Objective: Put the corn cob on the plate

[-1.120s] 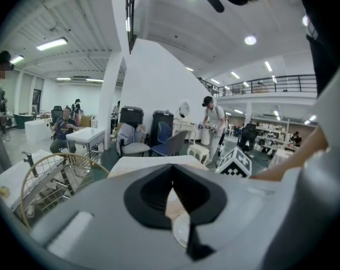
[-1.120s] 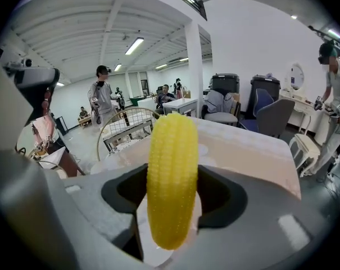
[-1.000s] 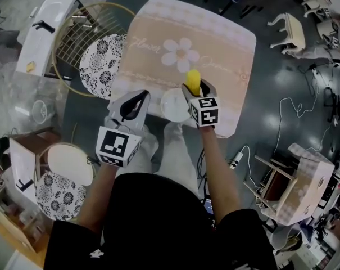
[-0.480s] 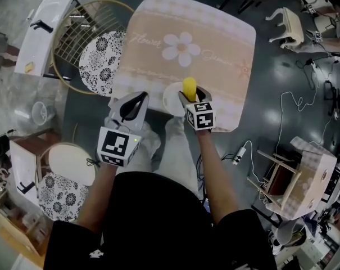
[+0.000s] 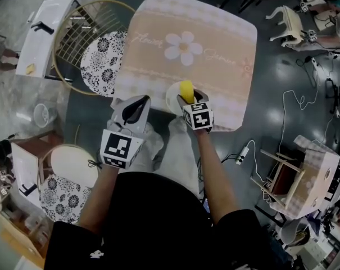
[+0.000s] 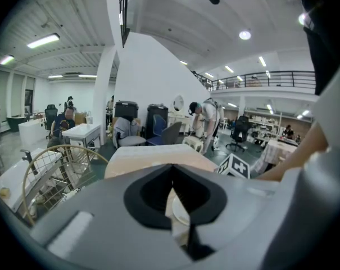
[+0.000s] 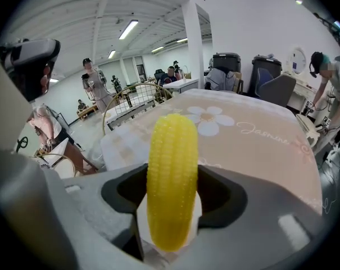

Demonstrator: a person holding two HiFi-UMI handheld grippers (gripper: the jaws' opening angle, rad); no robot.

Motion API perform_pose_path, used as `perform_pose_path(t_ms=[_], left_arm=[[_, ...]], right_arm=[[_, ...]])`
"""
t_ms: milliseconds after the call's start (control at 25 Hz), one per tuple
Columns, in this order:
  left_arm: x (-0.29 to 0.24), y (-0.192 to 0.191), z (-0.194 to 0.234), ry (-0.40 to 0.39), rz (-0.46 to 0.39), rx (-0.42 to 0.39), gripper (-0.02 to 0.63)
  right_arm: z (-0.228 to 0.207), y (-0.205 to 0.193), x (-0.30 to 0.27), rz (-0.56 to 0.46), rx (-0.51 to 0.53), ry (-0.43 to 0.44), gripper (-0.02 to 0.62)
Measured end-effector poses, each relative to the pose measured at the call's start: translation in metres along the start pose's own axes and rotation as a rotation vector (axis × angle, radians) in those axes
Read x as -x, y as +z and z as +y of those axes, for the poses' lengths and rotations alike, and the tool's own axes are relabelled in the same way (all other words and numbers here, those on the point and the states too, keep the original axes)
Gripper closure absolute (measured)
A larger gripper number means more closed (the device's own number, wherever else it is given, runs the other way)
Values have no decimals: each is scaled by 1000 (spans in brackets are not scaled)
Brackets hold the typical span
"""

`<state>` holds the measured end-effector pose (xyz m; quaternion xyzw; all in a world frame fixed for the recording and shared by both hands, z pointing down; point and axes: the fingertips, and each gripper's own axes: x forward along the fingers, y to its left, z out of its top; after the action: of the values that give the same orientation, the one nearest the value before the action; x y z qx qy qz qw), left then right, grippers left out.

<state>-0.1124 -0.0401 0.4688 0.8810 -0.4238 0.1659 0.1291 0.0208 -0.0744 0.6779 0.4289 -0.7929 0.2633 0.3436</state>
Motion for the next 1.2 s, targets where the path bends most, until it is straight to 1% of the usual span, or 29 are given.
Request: perform_pose_path(t_ms=[320, 600, 760, 920, 1040, 1200], left_arm=[[5, -8, 5, 0, 4, -4, 601], [11, -13, 13, 12, 11, -12, 601], [11, -15, 14, 6, 15, -17, 601], [10, -14, 13, -5, 16, -18, 601], [7, -14, 13, -15, 16, -21, 601], [5, -16, 13, -26, 22, -22, 601]], right_arm=[[6, -6, -17, 41, 38, -9, 337], [7, -9, -27, 54, 65, -25, 337], [6, -10, -28, 42, 49, -27, 337], [7, -10, -29, 51, 46, -22, 337], [5, -13, -33, 60, 55, -35, 336], [5, -14, -34, 57, 38, -50, 336]])
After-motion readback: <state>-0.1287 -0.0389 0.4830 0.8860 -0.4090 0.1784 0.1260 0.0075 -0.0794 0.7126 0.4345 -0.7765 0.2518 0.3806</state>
